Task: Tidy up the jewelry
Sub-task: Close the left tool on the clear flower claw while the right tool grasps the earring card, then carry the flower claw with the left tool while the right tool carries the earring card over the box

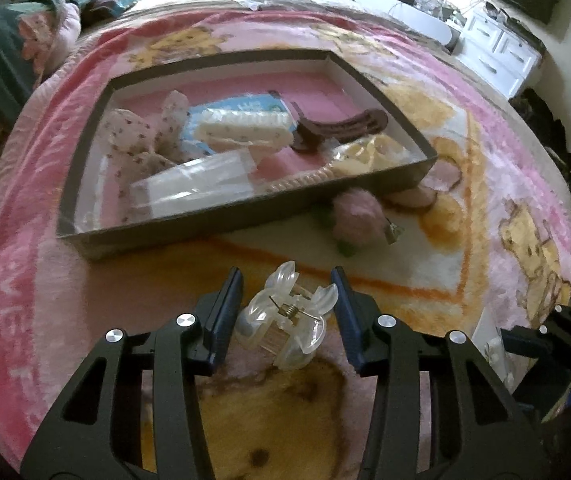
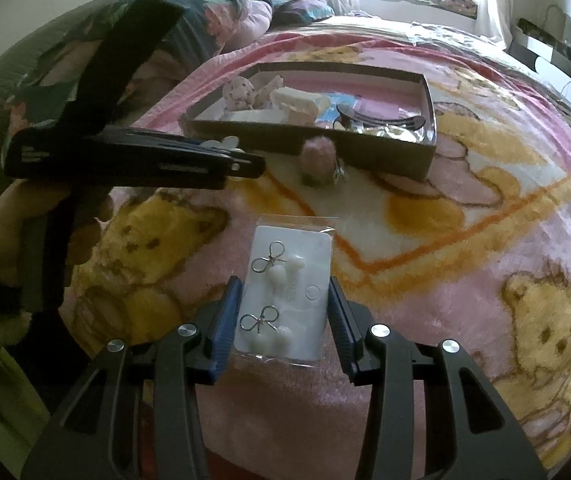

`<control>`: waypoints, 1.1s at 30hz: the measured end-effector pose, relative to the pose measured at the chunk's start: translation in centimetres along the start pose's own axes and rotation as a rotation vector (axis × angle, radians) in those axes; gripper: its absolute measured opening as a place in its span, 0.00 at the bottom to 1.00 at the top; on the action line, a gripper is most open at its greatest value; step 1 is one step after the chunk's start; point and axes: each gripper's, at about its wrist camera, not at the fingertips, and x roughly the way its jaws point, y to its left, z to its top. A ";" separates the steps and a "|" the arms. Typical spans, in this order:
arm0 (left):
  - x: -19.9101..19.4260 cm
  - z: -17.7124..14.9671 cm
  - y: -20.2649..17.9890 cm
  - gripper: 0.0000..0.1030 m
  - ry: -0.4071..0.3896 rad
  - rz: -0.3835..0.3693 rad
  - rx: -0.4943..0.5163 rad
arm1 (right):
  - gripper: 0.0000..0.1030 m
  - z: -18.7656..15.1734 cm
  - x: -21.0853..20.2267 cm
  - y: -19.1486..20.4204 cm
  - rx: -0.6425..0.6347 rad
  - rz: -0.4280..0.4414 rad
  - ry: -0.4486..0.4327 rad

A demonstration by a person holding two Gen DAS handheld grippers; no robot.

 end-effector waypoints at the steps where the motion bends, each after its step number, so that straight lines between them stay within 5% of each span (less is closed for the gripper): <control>1: -0.3 0.0 0.1 0.36 -0.005 0.003 -0.003 | 0.40 0.3 -0.1 0.0 -0.001 -0.003 -0.005; 15: -4.8 2.4 4.4 0.34 -0.085 0.049 -0.074 | 0.40 5.8 -1.9 -1.9 0.000 -0.054 -0.107; 20: -5.4 3.7 5.9 0.24 -0.115 0.067 -0.104 | 0.40 8.6 -1.6 -3.0 -0.005 -0.078 -0.142; 22: -5.1 4.3 6.3 0.09 -0.119 0.068 -0.107 | 0.40 9.6 -1.0 -3.4 -0.002 -0.083 -0.146; 29: -3.9 6.1 7.9 0.08 -0.106 0.018 -0.134 | 0.40 12.4 1.2 -5.0 0.007 -0.099 -0.143; 30: -4.0 5.9 7.8 0.12 -0.103 0.016 -0.123 | 0.40 12.5 1.4 -5.0 0.007 -0.097 -0.145; 31: -4.0 5.6 7.7 0.30 -0.100 0.026 -0.112 | 0.40 12.6 1.5 -5.0 0.004 -0.094 -0.146; 33: -3.8 4.5 7.8 0.48 -0.076 0.043 -0.098 | 0.40 12.7 1.9 -5.0 -0.001 -0.091 -0.144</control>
